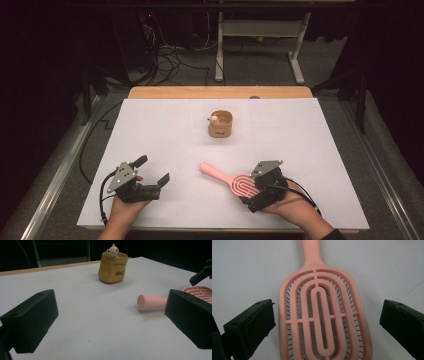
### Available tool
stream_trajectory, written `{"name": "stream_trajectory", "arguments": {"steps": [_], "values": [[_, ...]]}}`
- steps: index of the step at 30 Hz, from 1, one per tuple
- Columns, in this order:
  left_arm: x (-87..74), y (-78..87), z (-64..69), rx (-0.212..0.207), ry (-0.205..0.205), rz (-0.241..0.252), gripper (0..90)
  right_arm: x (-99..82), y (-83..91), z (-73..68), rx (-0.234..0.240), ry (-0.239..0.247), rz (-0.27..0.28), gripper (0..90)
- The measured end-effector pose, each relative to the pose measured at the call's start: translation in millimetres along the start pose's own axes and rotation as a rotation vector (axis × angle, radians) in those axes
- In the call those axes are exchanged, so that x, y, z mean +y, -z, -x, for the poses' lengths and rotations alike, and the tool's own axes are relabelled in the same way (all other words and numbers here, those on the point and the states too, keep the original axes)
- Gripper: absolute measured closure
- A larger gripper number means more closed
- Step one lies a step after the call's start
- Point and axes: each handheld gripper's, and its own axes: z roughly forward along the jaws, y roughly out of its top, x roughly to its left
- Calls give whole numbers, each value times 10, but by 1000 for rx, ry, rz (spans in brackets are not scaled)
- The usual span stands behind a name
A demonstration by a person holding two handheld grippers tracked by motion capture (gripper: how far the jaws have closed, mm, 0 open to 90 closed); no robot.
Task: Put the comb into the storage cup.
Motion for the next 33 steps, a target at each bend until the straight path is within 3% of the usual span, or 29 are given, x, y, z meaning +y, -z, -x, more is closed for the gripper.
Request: {"name": "stream_trajectory", "arguments": {"steps": [11,15,20,33], "values": [[-4,-1,3,0,2,1,0,64,-48,19,16,55,-87,20],[-5,-1,3,1,2,1,0,79,-51,26,25,54,-112,51],[-5,0,5,0,2,1,0,84,-70,31,53,58,-129,85],[-6,-2,6,0,0,0,0,114,-76,22,54,112,-164,184]]}}
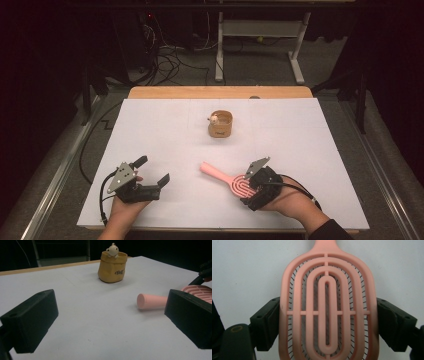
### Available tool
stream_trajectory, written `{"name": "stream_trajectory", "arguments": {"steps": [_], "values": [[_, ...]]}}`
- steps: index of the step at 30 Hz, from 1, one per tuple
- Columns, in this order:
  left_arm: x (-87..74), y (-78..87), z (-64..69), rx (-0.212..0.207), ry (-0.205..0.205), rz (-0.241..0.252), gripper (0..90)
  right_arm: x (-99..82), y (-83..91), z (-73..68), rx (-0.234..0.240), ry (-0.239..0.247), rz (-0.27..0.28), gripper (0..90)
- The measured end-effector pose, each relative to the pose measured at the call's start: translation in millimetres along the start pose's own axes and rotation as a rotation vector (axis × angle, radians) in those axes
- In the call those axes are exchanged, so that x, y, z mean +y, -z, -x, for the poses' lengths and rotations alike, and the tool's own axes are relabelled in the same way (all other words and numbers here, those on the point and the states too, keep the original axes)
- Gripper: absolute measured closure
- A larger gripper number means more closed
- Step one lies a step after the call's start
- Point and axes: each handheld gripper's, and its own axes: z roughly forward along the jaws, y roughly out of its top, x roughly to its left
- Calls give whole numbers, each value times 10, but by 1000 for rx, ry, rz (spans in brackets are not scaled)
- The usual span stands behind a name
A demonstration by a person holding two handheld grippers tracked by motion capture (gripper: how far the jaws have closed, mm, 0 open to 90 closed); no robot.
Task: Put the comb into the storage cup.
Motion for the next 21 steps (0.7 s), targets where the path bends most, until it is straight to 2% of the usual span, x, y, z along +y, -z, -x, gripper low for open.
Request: {"name": "stream_trajectory", "arguments": {"steps": [21], "values": [[-2,-2,-3,3,-2,-1,0,45,-9,-14,-13,24,-23,198]]}}
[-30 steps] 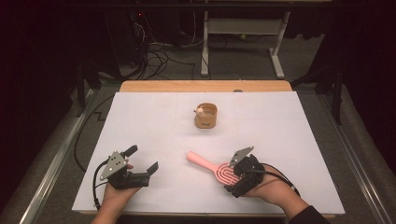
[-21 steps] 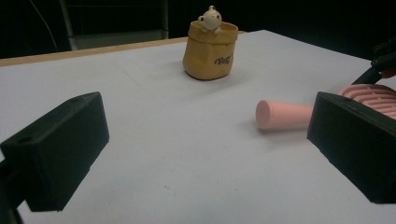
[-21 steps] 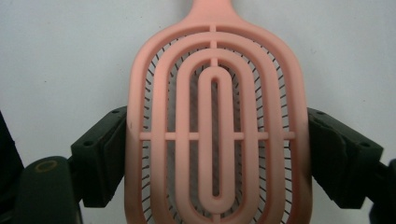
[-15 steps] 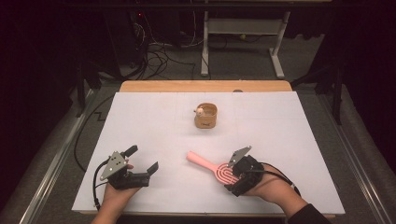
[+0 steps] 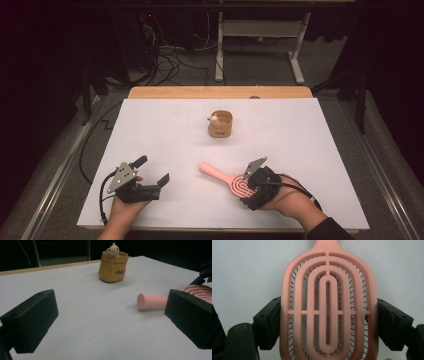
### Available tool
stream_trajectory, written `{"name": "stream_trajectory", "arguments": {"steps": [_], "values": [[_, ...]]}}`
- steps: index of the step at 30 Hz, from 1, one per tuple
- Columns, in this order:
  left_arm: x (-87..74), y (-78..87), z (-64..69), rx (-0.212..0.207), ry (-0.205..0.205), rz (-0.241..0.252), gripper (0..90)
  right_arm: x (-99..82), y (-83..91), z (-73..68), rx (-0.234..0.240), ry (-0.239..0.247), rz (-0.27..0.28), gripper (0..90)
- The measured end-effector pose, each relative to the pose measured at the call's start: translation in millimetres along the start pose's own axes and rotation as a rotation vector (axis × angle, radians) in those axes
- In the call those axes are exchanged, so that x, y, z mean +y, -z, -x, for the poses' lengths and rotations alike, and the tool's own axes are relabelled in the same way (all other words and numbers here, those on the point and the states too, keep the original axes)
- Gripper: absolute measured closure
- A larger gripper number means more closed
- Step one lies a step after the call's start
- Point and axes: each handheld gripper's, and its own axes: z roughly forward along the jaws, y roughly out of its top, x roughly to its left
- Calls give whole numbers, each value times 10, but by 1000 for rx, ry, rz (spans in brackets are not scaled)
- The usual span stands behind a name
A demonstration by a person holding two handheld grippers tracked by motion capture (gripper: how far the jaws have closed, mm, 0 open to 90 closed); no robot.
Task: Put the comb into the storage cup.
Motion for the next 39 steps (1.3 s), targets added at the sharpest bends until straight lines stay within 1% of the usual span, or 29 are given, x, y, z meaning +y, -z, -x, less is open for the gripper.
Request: {"name": "stream_trajectory", "arguments": {"steps": [2,3,10,12,16,17,19,24,28,30,32,33,38,39], "values": [[-1,1,3,0,-6,-6,0,3,2,7,8,0,-7,201],[-1,1,4,0,-7,-6,0,5,4,7,6,-18,-10,202],[-9,10,16,4,0,-3,0,-2,14,21,27,-49,-16,204],[-12,9,14,4,2,-4,0,1,15,20,25,-52,-12,205],[-13,10,17,4,2,-6,0,8,29,16,20,-38,-6,205],[-11,12,19,2,1,-5,0,10,34,20,19,-26,0,205],[-8,9,29,2,-1,-2,0,9,48,16,18,-37,1,205],[-3,3,35,4,-6,-8,0,2,107,22,5,-28,22,206],[23,-4,46,14,-9,-6,0,-8,167,40,3,-38,32,205],[56,-8,52,26,-15,-5,0,-13,197,60,0,-37,36,205],[111,-12,47,31,-23,-8,0,-19,223,72,-2,-53,41,204],[146,-13,47,37,-22,-1,0,-22,235,82,-2,-49,42,204],[361,-47,24,69,-52,17,0,-14,264,116,-5,-49,57,204],[405,-66,18,72,-50,24,0,-8,269,119,-11,-59,54,204]]}}
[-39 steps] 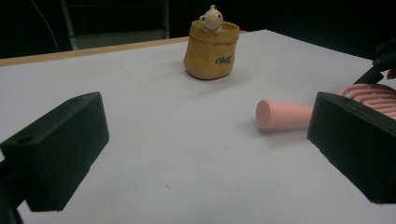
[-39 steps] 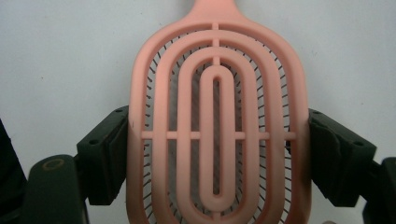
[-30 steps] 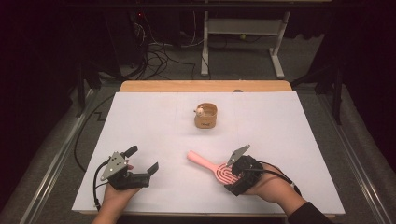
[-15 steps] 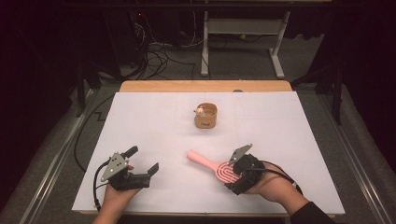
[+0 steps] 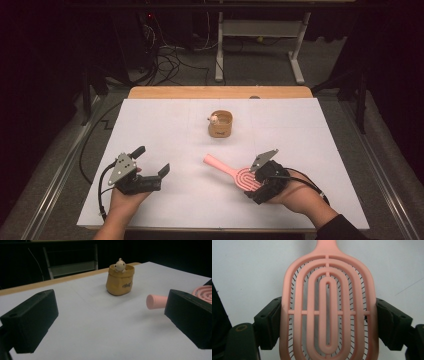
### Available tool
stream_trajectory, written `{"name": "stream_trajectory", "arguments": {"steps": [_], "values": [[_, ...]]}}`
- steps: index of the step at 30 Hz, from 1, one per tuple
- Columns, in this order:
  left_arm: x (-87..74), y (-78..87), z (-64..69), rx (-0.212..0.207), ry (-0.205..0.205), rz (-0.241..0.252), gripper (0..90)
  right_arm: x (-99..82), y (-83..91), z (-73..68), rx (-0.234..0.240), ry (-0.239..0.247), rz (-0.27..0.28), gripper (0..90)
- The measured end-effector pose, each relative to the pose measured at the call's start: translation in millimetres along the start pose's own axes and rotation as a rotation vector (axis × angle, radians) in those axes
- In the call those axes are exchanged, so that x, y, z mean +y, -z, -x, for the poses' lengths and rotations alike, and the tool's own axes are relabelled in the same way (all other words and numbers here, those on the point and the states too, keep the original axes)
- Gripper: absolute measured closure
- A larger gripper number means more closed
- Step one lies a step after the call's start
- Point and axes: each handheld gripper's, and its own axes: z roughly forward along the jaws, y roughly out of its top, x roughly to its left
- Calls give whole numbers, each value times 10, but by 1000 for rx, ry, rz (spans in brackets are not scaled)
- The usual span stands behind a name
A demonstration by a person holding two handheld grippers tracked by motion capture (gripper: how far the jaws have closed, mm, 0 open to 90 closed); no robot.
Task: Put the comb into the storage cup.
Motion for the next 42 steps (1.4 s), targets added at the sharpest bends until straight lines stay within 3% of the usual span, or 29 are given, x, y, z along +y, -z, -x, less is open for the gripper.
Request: {"name": "stream_trajectory", "arguments": {"steps": [6,14,25,33,36,42], "values": [[174,-195,-18,-7,23,54,0,56,-4,30,4,15,-5,204],[25,-407,82,-40,15,16,0,126,-20,85,18,6,-17,204],[-206,-454,311,-85,-124,-52,0,210,-33,57,12,9,-28,203],[-286,-513,427,-58,-214,-96,0,248,12,15,19,26,-9,203],[-285,-520,427,-54,-202,-91,0,273,14,7,22,23,-10,203],[-310,-533,470,-44,-217,-91,0,322,-6,-4,22,25,-15,203]]}}
